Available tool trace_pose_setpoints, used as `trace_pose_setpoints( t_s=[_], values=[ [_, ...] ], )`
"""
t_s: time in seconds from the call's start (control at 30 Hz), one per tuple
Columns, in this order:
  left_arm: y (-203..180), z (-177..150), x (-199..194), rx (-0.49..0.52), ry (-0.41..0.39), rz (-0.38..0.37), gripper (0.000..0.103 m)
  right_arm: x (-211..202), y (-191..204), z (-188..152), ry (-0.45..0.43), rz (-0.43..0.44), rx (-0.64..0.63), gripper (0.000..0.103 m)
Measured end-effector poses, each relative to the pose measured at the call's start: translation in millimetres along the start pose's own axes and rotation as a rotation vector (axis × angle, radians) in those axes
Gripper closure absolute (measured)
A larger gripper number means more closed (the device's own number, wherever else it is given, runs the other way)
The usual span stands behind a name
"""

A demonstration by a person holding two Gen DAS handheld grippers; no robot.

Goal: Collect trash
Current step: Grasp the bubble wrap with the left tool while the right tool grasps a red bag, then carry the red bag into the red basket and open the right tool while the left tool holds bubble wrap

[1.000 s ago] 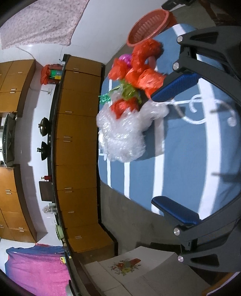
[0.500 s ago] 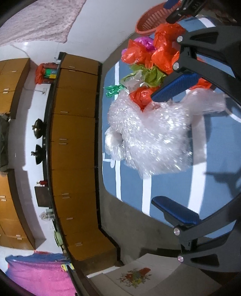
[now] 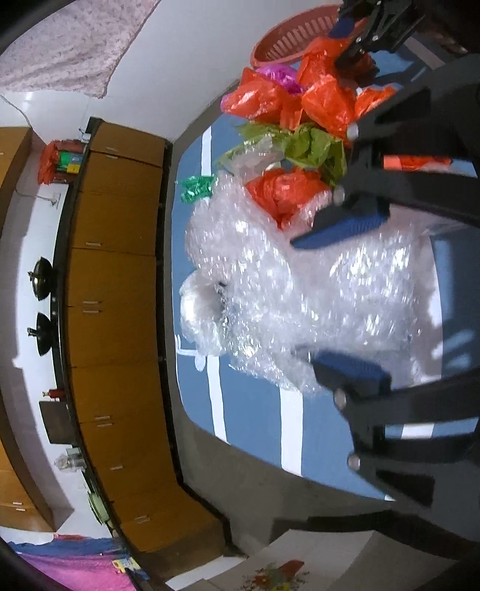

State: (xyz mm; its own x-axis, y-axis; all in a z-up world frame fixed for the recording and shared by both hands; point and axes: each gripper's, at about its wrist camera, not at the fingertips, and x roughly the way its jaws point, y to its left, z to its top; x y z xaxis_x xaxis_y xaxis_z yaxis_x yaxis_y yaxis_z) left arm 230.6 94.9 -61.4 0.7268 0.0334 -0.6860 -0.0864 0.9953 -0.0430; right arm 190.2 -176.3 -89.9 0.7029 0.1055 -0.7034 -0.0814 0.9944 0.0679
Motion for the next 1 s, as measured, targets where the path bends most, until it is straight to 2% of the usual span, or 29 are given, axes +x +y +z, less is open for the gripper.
trace_pose_setpoints(
  t_s=[0.1,0.2,0.67,0.87,1.0],
  values=[
    [-1.2,-2.4,-5.3,0.006,-0.012,-0.016,0.079,-3.2,-1.4,-1.3,-0.009,0.008,0.003,0.048],
    [-0.6,-4.6,-13.5,0.0,-0.026,-0.031,0.085,-11.5,-2.4,-2.6,-0.022,0.01,0.011,0.051],
    [-3.8,0.4,-75.4,-0.02,-0.137,-0.085,0.087,-58.4,-18.3,3.0,-0.12,0.005,0.058,0.051],
    [-39.3,7.4,-98.3,0.025,-0.171,-0.159,0.087,-75.2,-49.0,6.0,-0.16,-0.046,0.113,0.051],
    [-80.8,10.3,-102.6,0.064,-0.171,-0.244,0.087,-82.7,-81.2,7.0,-0.172,-0.111,0.154,0.051]
  ],
)
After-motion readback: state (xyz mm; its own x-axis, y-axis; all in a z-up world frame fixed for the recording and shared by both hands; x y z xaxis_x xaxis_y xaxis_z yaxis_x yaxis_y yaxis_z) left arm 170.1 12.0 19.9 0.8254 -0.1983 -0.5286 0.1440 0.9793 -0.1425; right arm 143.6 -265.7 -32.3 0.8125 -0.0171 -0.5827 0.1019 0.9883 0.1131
